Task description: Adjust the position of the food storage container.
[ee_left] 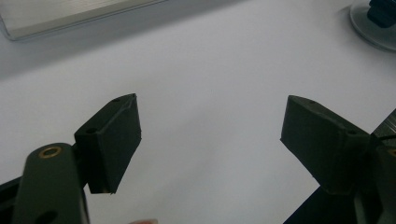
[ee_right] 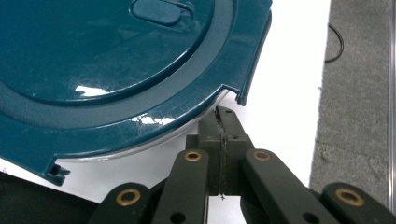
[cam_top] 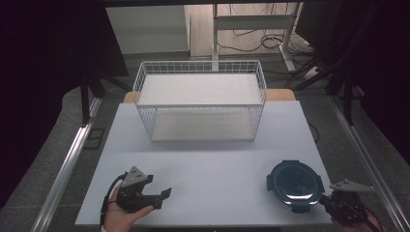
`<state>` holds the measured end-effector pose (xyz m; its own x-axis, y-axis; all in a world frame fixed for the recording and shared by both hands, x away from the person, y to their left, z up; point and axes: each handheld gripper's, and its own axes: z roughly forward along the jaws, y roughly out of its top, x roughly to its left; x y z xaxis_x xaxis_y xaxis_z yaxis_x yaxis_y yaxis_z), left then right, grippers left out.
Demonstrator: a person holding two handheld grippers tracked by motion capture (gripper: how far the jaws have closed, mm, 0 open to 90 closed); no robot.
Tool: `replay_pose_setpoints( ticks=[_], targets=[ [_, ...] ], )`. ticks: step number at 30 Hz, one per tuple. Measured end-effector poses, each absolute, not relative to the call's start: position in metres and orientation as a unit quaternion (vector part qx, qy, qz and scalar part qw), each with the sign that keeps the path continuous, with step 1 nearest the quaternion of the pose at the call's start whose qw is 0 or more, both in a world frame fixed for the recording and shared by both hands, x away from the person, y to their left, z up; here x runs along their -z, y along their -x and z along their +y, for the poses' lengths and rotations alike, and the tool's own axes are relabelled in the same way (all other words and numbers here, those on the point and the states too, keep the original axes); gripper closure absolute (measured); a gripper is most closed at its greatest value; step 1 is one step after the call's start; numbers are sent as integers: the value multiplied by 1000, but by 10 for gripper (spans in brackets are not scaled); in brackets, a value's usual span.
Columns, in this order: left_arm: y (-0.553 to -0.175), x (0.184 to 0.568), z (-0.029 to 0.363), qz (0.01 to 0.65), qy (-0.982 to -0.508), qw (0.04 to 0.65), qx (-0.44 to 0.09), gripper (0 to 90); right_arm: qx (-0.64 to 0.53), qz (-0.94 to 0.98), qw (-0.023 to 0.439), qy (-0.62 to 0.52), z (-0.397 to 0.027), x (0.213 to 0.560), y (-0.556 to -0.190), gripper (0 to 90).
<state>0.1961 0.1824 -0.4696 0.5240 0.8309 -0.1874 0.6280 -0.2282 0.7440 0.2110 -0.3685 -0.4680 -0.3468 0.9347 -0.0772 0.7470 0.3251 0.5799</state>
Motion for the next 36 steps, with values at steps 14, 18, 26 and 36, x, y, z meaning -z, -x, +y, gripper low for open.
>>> replay_pose_setpoints(
  ticks=[14, 18, 26, 36],
  targets=[
    [-197, 470, 183, 472, -773, 404, -125, 201, -236, 805, 224, -497, -347, 470, -225, 899],
    [-197, 470, 183, 473, -773, 404, -124, 201, -243, 808, 230, -485, -340, 471, -230, 899],
    [-198, 471, 184, 475, -772, 404, -122, 201, -258, 816, 228, -464, -319, 469, -239, 899],
    [-199, 472, 187, 477, -771, 403, -122, 201, -266, 830, 220, -438, -287, 469, -249, 899]
  ],
)
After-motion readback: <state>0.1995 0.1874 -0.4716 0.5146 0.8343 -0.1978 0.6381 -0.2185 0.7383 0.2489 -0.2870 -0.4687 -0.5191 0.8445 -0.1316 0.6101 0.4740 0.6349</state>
